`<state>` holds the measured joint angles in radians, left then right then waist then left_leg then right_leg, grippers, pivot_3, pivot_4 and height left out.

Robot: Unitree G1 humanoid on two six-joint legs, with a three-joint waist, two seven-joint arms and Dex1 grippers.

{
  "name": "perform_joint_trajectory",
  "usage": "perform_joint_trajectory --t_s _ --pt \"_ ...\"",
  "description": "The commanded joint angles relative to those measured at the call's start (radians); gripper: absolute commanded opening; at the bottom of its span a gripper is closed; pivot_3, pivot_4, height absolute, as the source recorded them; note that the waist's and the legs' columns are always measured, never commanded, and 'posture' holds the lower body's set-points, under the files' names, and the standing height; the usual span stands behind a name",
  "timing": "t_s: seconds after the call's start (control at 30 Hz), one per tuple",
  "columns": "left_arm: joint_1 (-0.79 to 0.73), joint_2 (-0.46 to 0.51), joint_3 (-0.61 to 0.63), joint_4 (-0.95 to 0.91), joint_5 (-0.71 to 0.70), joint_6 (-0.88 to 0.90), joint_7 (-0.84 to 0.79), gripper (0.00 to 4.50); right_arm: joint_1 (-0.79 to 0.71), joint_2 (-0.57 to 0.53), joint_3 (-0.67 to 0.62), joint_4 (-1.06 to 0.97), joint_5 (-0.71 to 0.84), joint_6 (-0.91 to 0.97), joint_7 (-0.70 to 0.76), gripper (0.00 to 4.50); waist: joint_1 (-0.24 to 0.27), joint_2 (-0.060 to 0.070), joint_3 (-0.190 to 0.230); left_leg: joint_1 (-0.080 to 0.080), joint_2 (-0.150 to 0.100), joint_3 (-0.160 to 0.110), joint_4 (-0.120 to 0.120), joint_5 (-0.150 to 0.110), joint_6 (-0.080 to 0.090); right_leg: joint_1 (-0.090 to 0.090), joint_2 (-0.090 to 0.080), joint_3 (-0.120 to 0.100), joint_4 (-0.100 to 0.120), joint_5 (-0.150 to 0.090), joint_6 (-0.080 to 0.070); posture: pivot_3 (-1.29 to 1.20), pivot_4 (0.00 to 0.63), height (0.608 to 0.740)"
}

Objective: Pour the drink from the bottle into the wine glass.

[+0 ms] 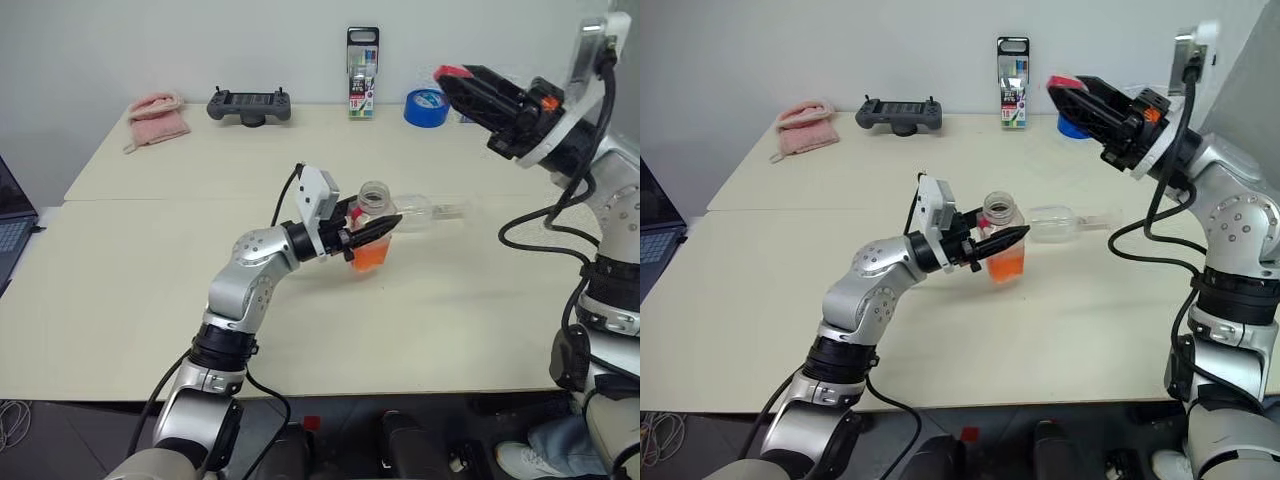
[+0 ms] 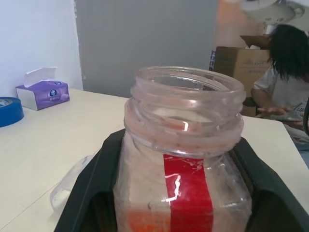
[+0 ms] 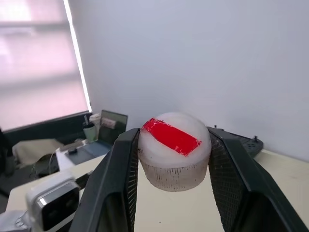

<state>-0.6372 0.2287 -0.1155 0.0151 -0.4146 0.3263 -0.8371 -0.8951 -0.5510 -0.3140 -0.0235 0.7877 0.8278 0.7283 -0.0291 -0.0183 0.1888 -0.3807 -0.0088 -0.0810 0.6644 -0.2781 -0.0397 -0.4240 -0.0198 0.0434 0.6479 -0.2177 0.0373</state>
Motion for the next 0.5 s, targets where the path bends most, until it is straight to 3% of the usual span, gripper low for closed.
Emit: perform_joint_trajectory --t_s 0.03,0.13,0.3,0.43,0.47,0.5 --pt "-0.023 -0.003 0.005 -0.033 -0.005 -0.011 -0.002 2.14 0.102 -0.049 -0.017 -0.045 -0.061 -0.019 -0.069 1.71 0.0 0.0 0.0 0.0 0.0 0.0 0.0 0.0 0.0 0.0 0.0 0.0 0.0 0.0 0.0 0.0 0.15 0.74" --pt "-0.029 -0.001 0.01 -0.036 -0.009 -0.008 -0.001 2.14 0.256 -0.073 0.013 -0.034 -0.201 -0.08 -0.164 1.71 0.0 0.0 0.0 0.0 0.0 0.0 0.0 0.0 0.0 0.0 0.0 0.0 0.0 0.0 0.0 0.0 0.15 0.74" --pt "-0.031 -0.001 0.013 -0.029 -0.01 -0.011 -0.001 2.14 0.504 0.033 -0.044 0.044 -0.321 -0.168 -0.371 1.71 0.0 0.0 -0.001 0.0 0.0 0.001 0.0 0.0 0.0 0.0 0.0 0.001 0.0 0.0 0.0 0.0 0.15 0.74" --pt "-0.038 -0.003 0.016 -0.017 -0.008 -0.013 0.0 2.14 0.585 0.068 -0.027 0.104 -0.394 -0.22 -0.436 1.71 -0.004 0.001 -0.001 0.001 0.0 0.003 0.0 0.0 0.0 0.0 0.001 0.004 0.0 0.0 0.0 0.0 0.15 0.74" --pt "-0.04 -0.004 0.017 -0.015 -0.007 -0.014 0.0 2.14 0.592 0.073 -0.024 0.111 -0.4 -0.229 -0.437 2.44 -0.005 0.001 -0.001 0.002 -0.001 0.004 0.0 0.0 0.0 0.0 0.001 0.004 0.0 0.0 0.0 0.0 0.15 0.74" --pt "-0.042 -0.003 0.019 -0.011 -0.007 -0.014 0.001 2.14 0.596 0.076 -0.023 0.118 -0.404 -0.233 -0.44 2.64 -0.005 0.001 -0.001 0.003 -0.001 0.005 0.0 0.0 0.0 0.001 0.002 0.005 0.0 0.0 0.0 0.0 0.15 0.74"
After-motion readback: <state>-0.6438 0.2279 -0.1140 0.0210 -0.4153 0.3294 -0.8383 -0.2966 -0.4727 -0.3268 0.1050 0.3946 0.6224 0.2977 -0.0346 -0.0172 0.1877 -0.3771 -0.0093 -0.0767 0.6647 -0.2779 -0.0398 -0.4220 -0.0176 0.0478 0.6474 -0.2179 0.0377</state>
